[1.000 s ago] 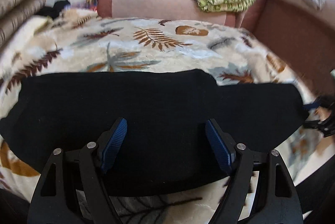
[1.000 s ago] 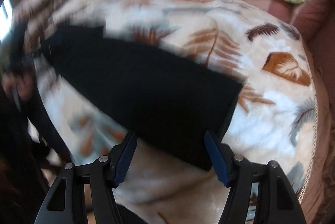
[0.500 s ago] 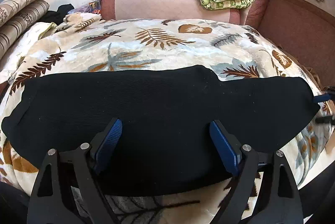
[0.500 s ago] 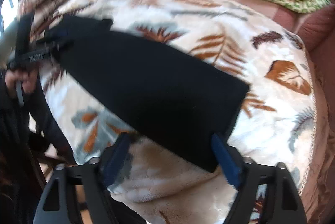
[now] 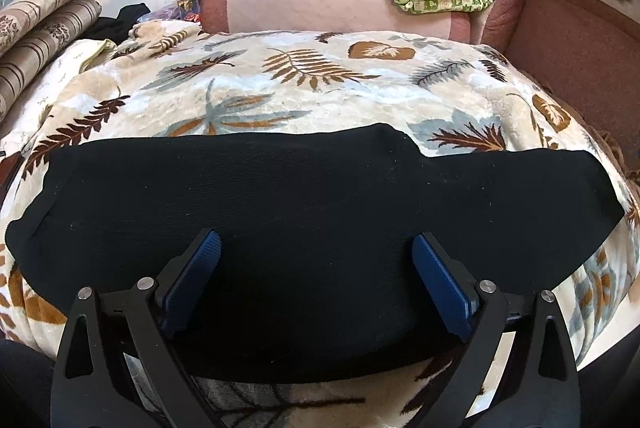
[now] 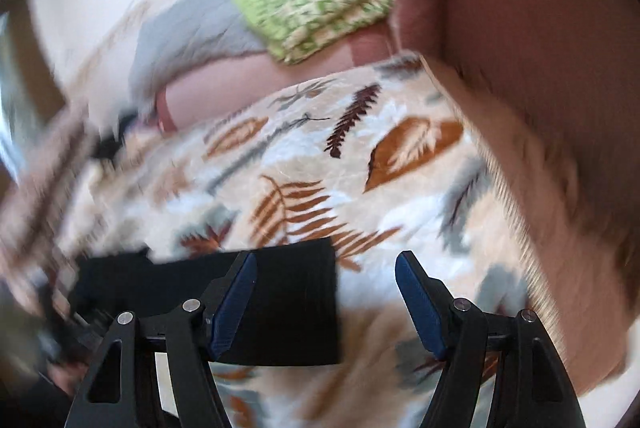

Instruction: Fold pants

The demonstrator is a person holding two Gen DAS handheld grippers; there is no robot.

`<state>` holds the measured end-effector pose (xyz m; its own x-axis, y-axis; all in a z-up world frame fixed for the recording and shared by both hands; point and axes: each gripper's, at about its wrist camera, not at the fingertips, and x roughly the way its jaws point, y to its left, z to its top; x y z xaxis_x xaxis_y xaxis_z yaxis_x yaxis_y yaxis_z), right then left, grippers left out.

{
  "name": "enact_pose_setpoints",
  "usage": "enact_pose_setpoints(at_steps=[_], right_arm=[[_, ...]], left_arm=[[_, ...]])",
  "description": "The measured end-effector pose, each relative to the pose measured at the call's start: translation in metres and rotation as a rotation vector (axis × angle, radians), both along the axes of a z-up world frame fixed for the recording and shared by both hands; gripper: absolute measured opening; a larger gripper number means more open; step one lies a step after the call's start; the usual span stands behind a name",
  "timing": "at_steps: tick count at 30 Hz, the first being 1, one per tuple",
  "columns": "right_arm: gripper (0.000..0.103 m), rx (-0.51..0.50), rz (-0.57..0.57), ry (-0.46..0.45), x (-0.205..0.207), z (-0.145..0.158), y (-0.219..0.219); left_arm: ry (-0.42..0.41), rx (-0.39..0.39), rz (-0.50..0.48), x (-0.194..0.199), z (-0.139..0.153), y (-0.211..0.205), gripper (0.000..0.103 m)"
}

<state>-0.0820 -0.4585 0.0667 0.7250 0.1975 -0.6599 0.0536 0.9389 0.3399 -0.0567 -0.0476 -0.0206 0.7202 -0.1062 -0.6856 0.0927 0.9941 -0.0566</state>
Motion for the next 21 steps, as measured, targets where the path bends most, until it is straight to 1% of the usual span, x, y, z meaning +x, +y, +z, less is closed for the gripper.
enact_pose_setpoints(at_steps=[2, 4, 6, 9, 12, 13, 14, 15, 16, 17, 18, 21], right_arm=[[0.07, 0.152, -0.045, 0.024, -0.005, -0.012, -0.01], [0.067, 0.26, -0.084, 0.034, -0.011, -0.027, -0.014], [0.067, 0.318, -0.096, 0.032, -0.012, -0.038, -0.011], [0.067, 0.384, -0.124, 0.019, -0.016, -0.05, -0.006], [0.067, 0.444, -0.167, 0.038, -0.021, -0.065, -0.006], [0.067, 0.465, -0.177, 0.055, -0.021, -0.071, -0.007], [0.067, 0.48, -0.193, 0.073, -0.022, -0.076, -0.008], [0.067, 0.51, -0.212, 0.082, -0.024, -0.081, -0.01], [0.067, 0.552, -0.224, 0.079, -0.027, -0.086, -0.012], [0.067, 0.6, -0.234, 0.075, -0.029, -0.09, -0.015], [0.068, 0.648, -0.239, 0.074, -0.031, -0.094, -0.018], [0.068, 0.761, -0.234, 0.085, -0.035, -0.101, -0.024]], left_arm=[[-0.006, -0.001, -0.004, 0.0, 0.0, 0.0, 0.097], [-0.01, -0.011, -0.009, 0.001, 0.001, 0.001, 0.098], [-0.008, -0.026, -0.016, 0.001, 0.001, 0.002, 0.099], [-0.019, -0.089, -0.022, 0.0, 0.001, 0.008, 0.102], [-0.046, -0.149, -0.033, -0.003, 0.007, 0.016, 0.102], [-0.078, -0.191, -0.031, -0.008, 0.015, 0.022, 0.102], [-0.118, -0.212, -0.019, -0.012, 0.022, 0.027, 0.102], [-0.186, -0.22, 0.012, -0.02, 0.034, 0.035, 0.102], [-0.226, -0.223, 0.035, -0.025, 0.041, 0.041, 0.102], [-0.248, -0.229, 0.051, -0.028, 0.045, 0.047, 0.102], [-0.25, -0.242, 0.073, -0.029, 0.047, 0.054, 0.102], [-0.208, -0.277, 0.114, -0.028, 0.041, 0.068, 0.102]])
